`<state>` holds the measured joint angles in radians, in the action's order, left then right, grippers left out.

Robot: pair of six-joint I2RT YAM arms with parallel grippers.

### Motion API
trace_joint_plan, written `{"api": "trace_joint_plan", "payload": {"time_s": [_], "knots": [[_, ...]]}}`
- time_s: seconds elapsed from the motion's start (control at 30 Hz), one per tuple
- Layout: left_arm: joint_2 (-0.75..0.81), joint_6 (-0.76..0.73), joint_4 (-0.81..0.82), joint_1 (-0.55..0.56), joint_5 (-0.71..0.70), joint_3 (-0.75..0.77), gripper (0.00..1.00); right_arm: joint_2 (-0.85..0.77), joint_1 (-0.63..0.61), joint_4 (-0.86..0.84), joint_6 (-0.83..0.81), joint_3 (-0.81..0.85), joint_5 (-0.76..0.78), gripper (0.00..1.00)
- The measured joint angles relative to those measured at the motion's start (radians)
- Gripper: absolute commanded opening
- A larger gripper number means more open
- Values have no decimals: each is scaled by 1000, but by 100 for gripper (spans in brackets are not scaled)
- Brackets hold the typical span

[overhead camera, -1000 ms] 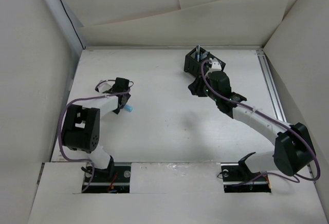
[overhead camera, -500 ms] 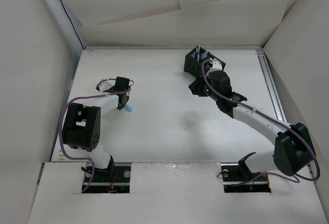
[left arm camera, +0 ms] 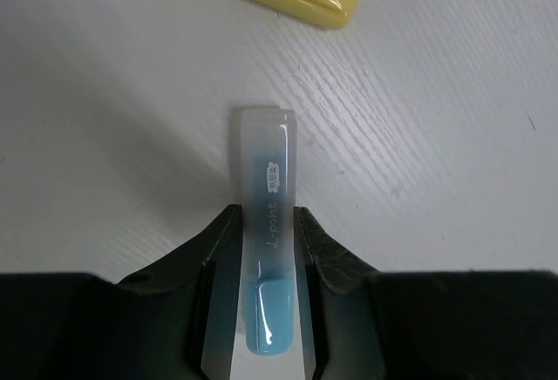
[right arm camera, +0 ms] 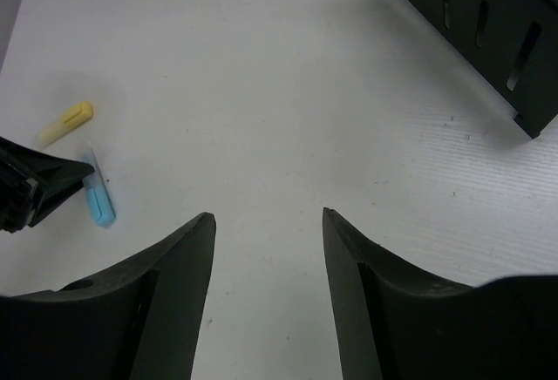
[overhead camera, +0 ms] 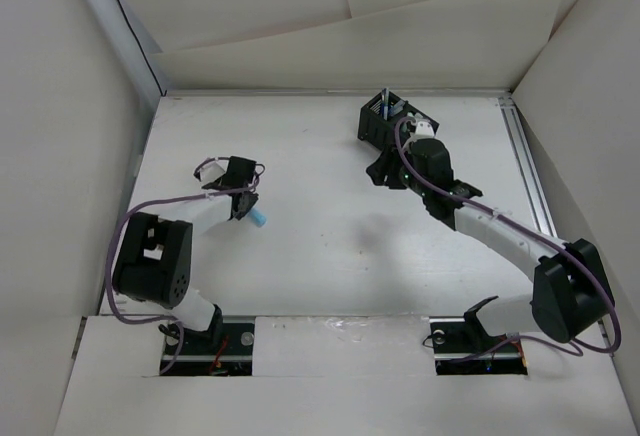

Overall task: Sort the stationery into containers
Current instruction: Pick up the pen from the center of the board.

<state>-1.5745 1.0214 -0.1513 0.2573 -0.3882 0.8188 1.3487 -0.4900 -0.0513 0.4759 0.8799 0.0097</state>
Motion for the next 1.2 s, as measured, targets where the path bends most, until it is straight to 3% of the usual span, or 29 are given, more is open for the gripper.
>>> {"api": "trace_joint_plan", "payload": {"time_s": [0.3, 0.67, 0.83, 1.2], "knots": [[159, -80, 94, 5, 138, -68, 7, 0, 10, -2, -2, 0, -78, 70], [171, -195, 444, 25, 406, -172, 7, 89, 8, -8, -24, 26, -249, 71], [120, -241, 592, 87, 489, -172, 7, 141, -15, -10, -13, 78, -284, 59], [114, -360, 817, 94, 657, -228, 8, 246, -78, -30, 4, 182, -336, 67]]}}
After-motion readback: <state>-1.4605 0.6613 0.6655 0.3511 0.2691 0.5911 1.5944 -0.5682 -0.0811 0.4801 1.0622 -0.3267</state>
